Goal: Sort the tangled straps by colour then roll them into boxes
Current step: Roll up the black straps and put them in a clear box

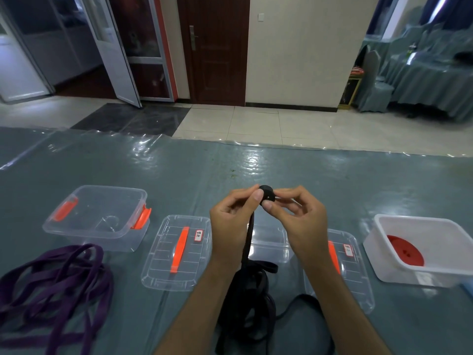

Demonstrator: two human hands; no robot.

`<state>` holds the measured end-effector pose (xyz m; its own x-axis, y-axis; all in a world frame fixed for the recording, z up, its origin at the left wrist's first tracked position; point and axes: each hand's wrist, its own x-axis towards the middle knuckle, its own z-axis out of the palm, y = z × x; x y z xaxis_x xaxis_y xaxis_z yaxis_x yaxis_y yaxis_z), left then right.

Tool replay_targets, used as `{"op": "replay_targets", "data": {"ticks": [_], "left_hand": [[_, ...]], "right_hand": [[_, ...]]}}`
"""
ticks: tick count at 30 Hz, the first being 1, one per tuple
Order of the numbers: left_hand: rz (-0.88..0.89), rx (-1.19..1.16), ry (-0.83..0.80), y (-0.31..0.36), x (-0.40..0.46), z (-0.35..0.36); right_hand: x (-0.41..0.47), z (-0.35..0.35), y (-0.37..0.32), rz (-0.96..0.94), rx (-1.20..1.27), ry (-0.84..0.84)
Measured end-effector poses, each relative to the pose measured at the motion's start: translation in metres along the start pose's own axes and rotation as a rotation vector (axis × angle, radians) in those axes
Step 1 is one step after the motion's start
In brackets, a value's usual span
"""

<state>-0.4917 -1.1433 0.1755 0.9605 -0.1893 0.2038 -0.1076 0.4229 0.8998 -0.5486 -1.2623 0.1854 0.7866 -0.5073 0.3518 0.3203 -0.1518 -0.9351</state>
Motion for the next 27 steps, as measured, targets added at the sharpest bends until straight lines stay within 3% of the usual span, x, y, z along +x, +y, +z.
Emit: {"op": "replay_targets", "data": {"ticks": [8,16,22,27], "left_hand": [[-0.059,-0.055,-0.046,0.006,0.0,-0.003],[0.01,-0.029,-0.085,0.006,-0.001,-0.009],[0.109,0.217,-0.224,0.005,-0.001,-0.023],[0.098,0.169,-0.248,0.019,-0.003,-0.017]], "right_hand": [[-0.006,0.004,0.004,0.021,0.025,0.092],[-0.016,0.006,-0.008,0.131,0.182,-0.017],[-0.009,-0.003,-0.014,0.127,0.109,-0.119],[-0.006,0.0,-0.02,0.041,-0.026,-0.077]]}}
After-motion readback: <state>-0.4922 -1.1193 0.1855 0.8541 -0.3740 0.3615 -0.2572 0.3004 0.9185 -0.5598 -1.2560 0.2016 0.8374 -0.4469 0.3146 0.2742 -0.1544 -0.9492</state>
